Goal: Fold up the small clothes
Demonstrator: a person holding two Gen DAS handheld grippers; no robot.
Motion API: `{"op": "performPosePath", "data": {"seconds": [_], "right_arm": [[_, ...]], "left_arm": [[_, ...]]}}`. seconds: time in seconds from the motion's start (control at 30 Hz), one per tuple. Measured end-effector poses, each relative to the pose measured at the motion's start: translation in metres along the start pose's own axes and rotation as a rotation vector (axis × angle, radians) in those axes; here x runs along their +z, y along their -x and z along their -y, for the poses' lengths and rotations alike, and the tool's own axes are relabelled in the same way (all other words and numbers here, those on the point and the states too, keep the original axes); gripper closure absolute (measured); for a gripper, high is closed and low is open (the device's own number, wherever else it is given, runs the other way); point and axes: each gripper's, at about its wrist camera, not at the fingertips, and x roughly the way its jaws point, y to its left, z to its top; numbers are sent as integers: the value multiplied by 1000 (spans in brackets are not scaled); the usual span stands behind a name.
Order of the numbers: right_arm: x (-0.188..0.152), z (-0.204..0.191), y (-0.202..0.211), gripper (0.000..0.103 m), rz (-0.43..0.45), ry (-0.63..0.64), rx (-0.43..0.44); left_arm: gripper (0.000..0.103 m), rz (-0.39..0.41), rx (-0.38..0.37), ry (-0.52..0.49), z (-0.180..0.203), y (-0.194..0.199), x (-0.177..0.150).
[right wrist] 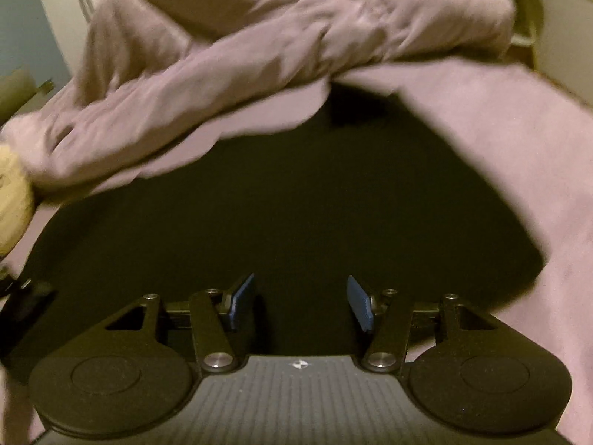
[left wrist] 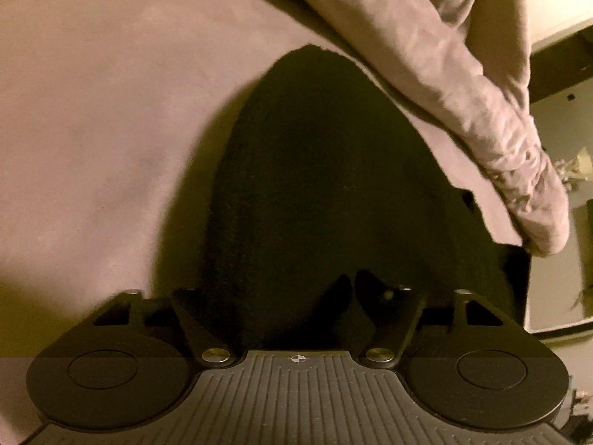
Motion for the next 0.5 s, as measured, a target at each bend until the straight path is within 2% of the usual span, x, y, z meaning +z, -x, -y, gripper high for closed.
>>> {"op": "performPosePath", "data": {"seconds": [0.03, 0.1, 0.2, 0.23, 0.3, 0.33, 0.37, 0.4, 0.43, 0.47, 0.5], "right_arm": [[-8, -7, -4, 48, -19, 0, 7], [-19, -17, -6, 48, -45, -4, 24], [-20, -30, -8, 49, -38, -5, 73], [-20, -34, -8, 49, -29, 2, 85], [-19, -41, -8, 50, -20, 17, 107], [-16, -45, -11, 51, -18, 20, 113], [-17, -48, -12, 54, -18, 25, 117], [-16, -51, -14, 57, -19, 31, 124], [-17, -54, -16, 59, -22, 32, 133], [-17, -55, -18, 64, -23, 30, 145], [-16, -56, -19, 66, -20, 26, 159]], "left_arm": [[45, -1, 4, -2, 0, 0, 0], [62, -7, -13, -11, -2, 4, -1], [62, -2, -31, -34, -3, 6, -4], [60, -3, -26, -40, -3, 5, -4], [42, -15, -14, -44, -3, -1, -4], [35, -24, -30, -44, -3, -4, -2], [21, -38, -59, -34, -2, -7, 0], [16, -48, -80, -13, -1, -9, 3], [17, -49, -70, 7, 1, -11, 6], [26, -48, -48, 8, 4, -12, 7], [47, -45, -22, -5, 8, -13, 8]]}}
